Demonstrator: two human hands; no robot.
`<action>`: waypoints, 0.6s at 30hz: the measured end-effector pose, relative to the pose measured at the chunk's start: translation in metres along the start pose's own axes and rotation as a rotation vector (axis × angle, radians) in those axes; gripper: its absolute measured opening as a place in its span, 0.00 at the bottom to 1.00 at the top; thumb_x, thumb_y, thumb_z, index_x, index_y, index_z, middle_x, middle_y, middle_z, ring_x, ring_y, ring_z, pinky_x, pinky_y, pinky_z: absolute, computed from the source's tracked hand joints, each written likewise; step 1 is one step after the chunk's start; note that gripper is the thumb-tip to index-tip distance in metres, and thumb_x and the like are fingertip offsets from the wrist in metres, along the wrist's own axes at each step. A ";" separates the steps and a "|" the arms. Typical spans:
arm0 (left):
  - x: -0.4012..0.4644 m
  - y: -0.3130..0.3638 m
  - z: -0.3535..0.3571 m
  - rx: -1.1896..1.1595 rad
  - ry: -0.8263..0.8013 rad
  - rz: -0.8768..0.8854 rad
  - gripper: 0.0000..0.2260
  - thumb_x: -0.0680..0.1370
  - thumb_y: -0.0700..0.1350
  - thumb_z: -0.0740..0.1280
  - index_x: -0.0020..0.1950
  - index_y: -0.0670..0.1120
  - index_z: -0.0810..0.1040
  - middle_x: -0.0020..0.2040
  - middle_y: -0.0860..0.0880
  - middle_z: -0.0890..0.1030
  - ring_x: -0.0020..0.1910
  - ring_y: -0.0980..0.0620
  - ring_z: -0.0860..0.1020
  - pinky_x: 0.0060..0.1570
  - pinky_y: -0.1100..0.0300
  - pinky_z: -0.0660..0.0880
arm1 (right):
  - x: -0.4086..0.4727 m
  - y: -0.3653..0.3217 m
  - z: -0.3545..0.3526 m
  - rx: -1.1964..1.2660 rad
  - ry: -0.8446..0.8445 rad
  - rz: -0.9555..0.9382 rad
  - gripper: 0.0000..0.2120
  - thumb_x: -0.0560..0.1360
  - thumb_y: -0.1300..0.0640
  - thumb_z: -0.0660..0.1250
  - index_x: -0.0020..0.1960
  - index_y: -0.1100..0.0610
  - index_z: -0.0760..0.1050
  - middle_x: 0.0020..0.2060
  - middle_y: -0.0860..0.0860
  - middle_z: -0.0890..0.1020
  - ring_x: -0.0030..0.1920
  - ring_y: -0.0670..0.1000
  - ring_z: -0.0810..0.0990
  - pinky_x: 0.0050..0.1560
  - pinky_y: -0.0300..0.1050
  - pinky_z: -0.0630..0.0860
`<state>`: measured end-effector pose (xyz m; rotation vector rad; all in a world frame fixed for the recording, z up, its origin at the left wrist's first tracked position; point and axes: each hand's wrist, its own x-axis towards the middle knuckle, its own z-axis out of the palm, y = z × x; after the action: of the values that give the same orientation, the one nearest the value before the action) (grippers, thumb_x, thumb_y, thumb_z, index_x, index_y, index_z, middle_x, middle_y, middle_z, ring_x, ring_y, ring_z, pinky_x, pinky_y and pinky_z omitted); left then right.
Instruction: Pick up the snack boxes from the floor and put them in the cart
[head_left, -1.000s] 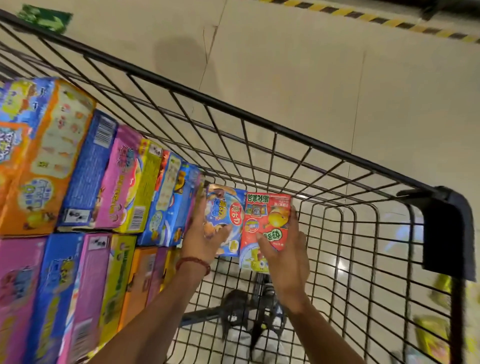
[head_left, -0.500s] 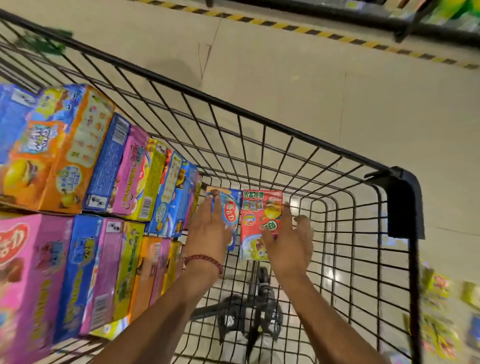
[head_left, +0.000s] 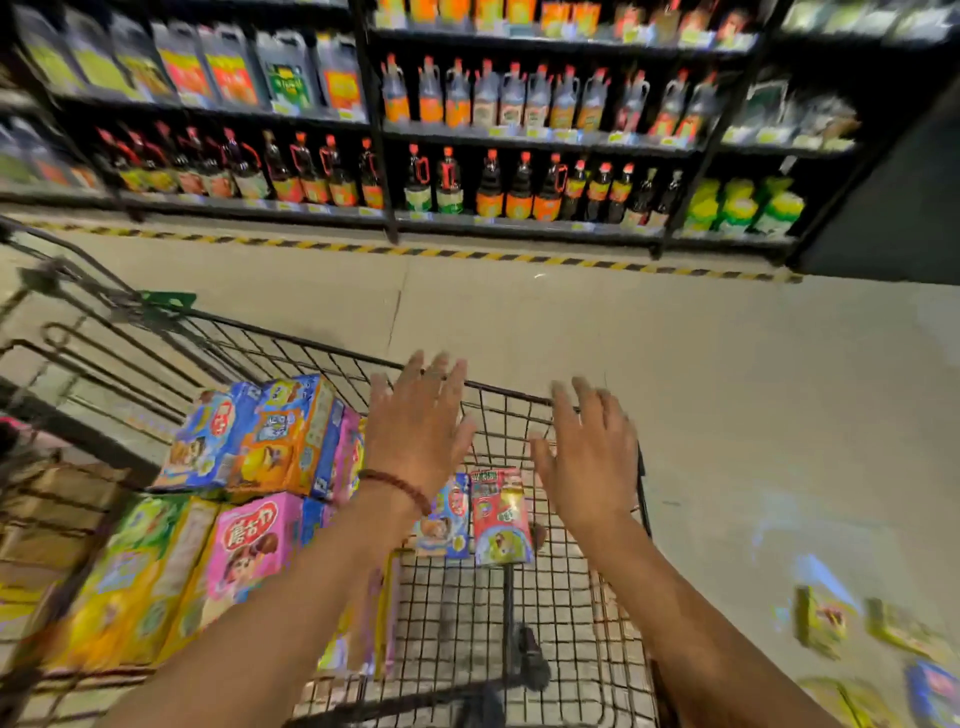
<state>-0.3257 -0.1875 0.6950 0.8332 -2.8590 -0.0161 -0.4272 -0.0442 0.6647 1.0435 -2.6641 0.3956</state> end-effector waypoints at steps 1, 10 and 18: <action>0.001 0.003 -0.017 0.010 0.002 0.014 0.27 0.78 0.55 0.61 0.75 0.48 0.62 0.73 0.48 0.66 0.73 0.45 0.62 0.69 0.38 0.56 | 0.002 -0.001 -0.017 0.002 0.025 -0.002 0.30 0.66 0.51 0.76 0.65 0.59 0.74 0.62 0.59 0.77 0.60 0.64 0.76 0.54 0.61 0.76; -0.036 0.031 -0.133 0.035 0.172 0.139 0.27 0.79 0.57 0.55 0.76 0.52 0.55 0.73 0.49 0.64 0.73 0.48 0.60 0.70 0.38 0.49 | -0.038 -0.011 -0.140 -0.051 0.135 0.056 0.27 0.74 0.48 0.69 0.69 0.57 0.70 0.66 0.58 0.73 0.65 0.63 0.71 0.62 0.61 0.70; -0.138 0.039 -0.145 -0.010 0.053 0.281 0.26 0.80 0.57 0.55 0.76 0.52 0.53 0.75 0.50 0.61 0.73 0.51 0.60 0.71 0.39 0.48 | -0.154 -0.029 -0.165 -0.030 0.031 0.206 0.28 0.76 0.45 0.64 0.73 0.53 0.64 0.67 0.58 0.71 0.65 0.61 0.69 0.64 0.60 0.68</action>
<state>-0.2085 -0.0761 0.8186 0.4175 -2.8945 0.0260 -0.2756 0.0870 0.7728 0.7505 -2.7489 0.4068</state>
